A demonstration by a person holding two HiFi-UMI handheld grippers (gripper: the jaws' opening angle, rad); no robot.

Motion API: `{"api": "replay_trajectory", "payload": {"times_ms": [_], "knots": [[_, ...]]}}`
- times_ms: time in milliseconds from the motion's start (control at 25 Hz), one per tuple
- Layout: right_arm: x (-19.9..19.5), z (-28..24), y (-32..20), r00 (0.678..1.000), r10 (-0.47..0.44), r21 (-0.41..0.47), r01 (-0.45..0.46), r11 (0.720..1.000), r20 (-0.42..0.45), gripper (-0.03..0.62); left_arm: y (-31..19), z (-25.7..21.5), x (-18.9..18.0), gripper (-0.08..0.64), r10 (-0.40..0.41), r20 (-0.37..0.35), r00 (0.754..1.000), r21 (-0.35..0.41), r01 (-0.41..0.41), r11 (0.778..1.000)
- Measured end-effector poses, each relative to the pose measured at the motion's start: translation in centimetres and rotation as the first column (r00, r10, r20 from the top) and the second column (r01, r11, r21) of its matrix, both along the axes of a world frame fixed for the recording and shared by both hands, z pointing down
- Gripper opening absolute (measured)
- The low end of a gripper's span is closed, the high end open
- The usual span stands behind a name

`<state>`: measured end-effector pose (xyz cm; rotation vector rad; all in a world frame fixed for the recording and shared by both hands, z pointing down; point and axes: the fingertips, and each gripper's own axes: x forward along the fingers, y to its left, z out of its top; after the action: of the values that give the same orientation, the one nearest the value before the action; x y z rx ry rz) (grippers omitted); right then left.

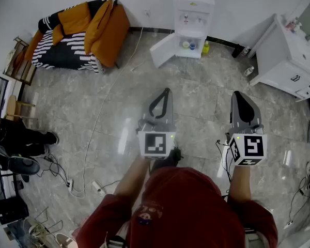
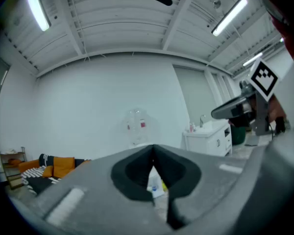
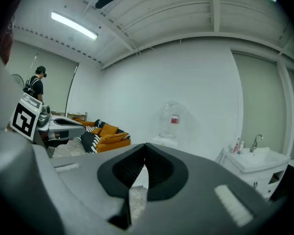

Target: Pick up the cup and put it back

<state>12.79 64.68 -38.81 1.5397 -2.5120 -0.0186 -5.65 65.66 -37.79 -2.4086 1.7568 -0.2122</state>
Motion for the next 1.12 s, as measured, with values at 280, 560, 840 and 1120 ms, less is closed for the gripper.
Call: {"api": "replay_trajectory", "payload": {"times_ms": [280,560,840,1120], "knots": [[6.7,1.5,10.8,1.000,0.002,-0.022,-0.001,1.000,0.024,0.002,10.9,-0.4,6.7,-0.002,-0.005,-0.038,0.999,-0.009,0.004,1.000],[10.1,2.0,19.5,1.000,-0.002,-0.022,0.003,1.000,0.031,0.002,18.7,0.2,10.0,-0.002,-0.007,-0.027,1.000,-0.001,0.007,1.000],[12.7,1.1,22.6,0.999,-0.010,-0.002,0.011,1.000,0.040,0.002,21.8,-1.0,13.0,-0.002,-0.002,-0.015,1.000,0.020,0.002,1.000],[13.2,1.2,22.4,0.996,-0.012,0.004,0.012,1.000,0.092,0.002,22.2,-1.5,13.9,0.000,-0.004,0.003,1.000,0.031,0.003,1.000]]}}
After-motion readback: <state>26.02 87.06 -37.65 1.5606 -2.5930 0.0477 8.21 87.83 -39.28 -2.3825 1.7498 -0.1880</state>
